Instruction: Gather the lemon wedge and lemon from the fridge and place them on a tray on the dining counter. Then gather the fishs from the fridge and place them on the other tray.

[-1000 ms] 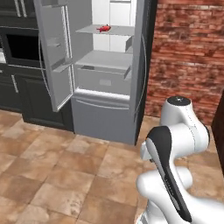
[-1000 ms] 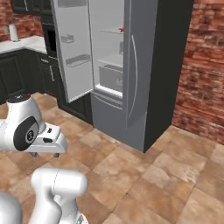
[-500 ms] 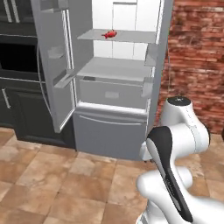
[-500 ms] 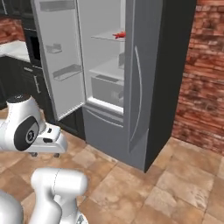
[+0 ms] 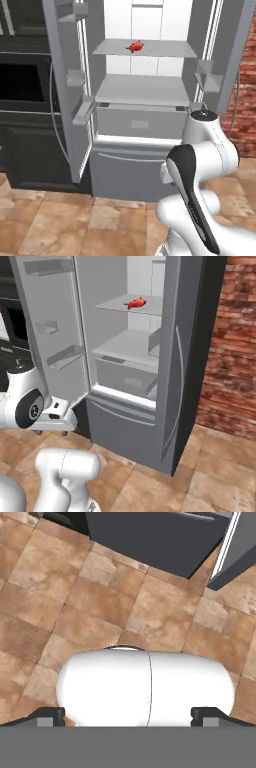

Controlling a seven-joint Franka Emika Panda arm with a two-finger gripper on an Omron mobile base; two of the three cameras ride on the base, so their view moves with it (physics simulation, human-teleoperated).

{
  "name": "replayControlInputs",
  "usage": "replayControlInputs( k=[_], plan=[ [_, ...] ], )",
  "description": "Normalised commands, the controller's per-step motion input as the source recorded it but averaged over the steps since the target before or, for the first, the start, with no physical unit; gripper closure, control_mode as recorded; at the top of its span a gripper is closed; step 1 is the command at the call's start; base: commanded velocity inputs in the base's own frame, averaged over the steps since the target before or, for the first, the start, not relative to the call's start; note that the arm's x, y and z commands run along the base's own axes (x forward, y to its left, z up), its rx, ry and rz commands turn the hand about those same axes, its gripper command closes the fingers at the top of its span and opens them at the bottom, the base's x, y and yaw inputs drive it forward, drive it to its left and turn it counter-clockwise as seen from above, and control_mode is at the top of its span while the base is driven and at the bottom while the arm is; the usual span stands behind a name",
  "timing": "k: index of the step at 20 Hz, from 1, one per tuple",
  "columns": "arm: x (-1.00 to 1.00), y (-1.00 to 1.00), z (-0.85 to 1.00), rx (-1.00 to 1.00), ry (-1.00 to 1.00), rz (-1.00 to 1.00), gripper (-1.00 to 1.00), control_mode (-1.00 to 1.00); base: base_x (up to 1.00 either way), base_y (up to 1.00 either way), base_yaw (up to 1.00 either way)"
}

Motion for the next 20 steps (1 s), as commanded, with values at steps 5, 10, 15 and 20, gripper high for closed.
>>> replayControlInputs(
  k=[5,10,15,20],
  plan=[
    [0.0,0.0,0.0,0.0,0.0,0.0,-1.0,1.0,0.75,0.41,-0.33],
    [0.0,0.0,0.0,0.0,0.0,0.0,-1.0,1.0,0.65,0.21,-0.39],
    [0.0,0.0,0.0,0.0,0.0,0.0,-1.0,1.0,0.68,0.24,-0.4],
    [0.0,0.0,0.0,0.0,0.0,0.0,-1.0,1.0,0.72,0.55,-0.3]
  ],
)
